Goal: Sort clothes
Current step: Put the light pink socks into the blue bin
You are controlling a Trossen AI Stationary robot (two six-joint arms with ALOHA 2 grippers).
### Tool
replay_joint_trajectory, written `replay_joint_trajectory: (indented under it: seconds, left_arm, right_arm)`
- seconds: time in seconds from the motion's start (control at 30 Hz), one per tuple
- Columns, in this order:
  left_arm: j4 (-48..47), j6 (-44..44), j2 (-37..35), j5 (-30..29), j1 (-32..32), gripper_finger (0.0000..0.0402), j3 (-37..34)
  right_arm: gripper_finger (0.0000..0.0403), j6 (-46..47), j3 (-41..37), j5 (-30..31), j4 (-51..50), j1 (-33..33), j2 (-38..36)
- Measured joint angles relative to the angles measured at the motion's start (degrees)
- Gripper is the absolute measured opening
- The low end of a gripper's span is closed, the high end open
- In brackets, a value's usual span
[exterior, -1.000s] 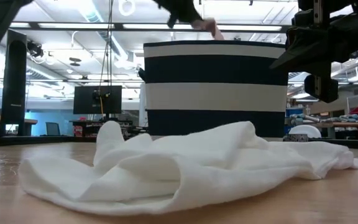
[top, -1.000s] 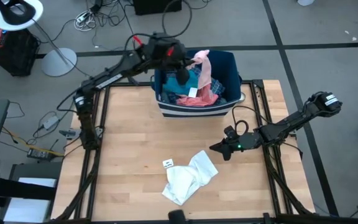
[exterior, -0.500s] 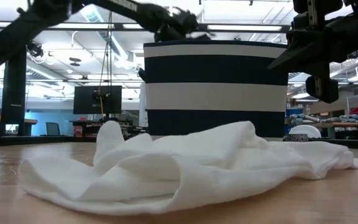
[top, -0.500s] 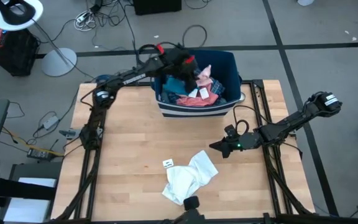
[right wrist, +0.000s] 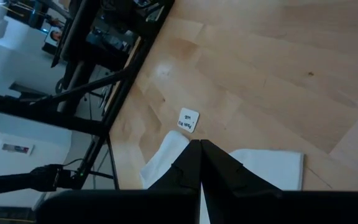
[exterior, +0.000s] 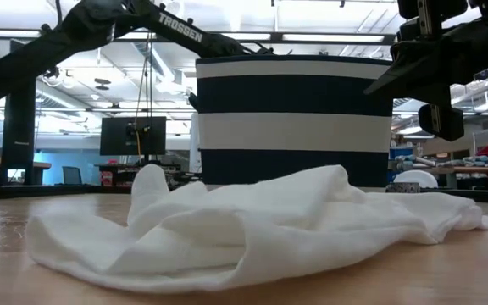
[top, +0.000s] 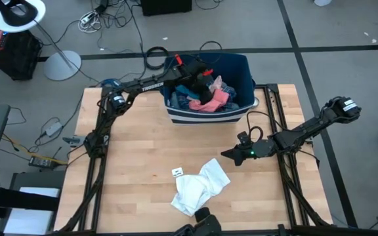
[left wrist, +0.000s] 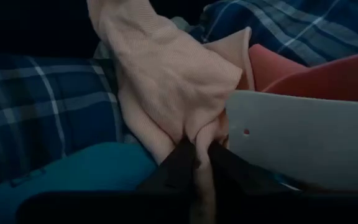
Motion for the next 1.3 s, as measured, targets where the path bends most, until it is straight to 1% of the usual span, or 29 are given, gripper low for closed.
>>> replay_joint_trajectory:
  seconds: [0.2,0.4,0.47,0.57,0.7,0.87,1.0,1.13,1.23,1.3]
  left_arm:
    - [1.3,-1.5,-0.1,1.0,0.0,0.0084,-0.1]
    - [1.3,-3.3,-0.2,7.5,0.1,0.0121,-0.2]
    - [1.2,-5.0,-0.6,9.2,0.1,0.0124,-0.3]
    - [0.8,-7.7,-2.1,9.7,0.1,0.0125,-0.4]
    - [-0.5,-6.7,-5.8,11.1,-0.1,0.0125,-0.4]
    - [-0.8,-5.9,-12.0,11.2,-0.1,0.0125,-0.4]
    - [-3.2,-3.5,-16.3,11.1,-0.5,0.0125,-0.4]
    - [-11.0,1.4,-20.8,10.8,-2.2,0.0125,-0.4]
    - [-15.8,7.8,-24.9,9.1,-4.9,0.0125,-1.2]
    - [-15.4,10.3,-28.6,7.3,-7.7,0.0125,-3.8]
  right_arm:
    - [0.0008,0.0,0.0,0.0,0.0,0.0,0.0]
    - [0.0008,-0.1,0.0,0.0,0.0,0.0,0.0]
    - [0.0008,-0.2,0.0,0.0,0.0,0.0,0.0]
    - [0.0008,-0.6,0.0,0.0,0.0,0.0,0.0]
    - [0.0008,-1.1,0.0,0.0,0.0,0.0,0.0]
    - [0.0008,-1.4,0.0,-0.2,0.0,0.2,0.0]
    - [0.0008,-1.7,0.0,-0.4,0.0,0.2,0.0]
    - [0.0008,-3.3,0.0,-0.4,0.0,0.2,0.0]
    - [0.0008,-5.2,0.0,-0.5,0.0,0.2,0.0]
    - [0.0008,-6.2,0.0,-0.5,0.0,0.2,0.0]
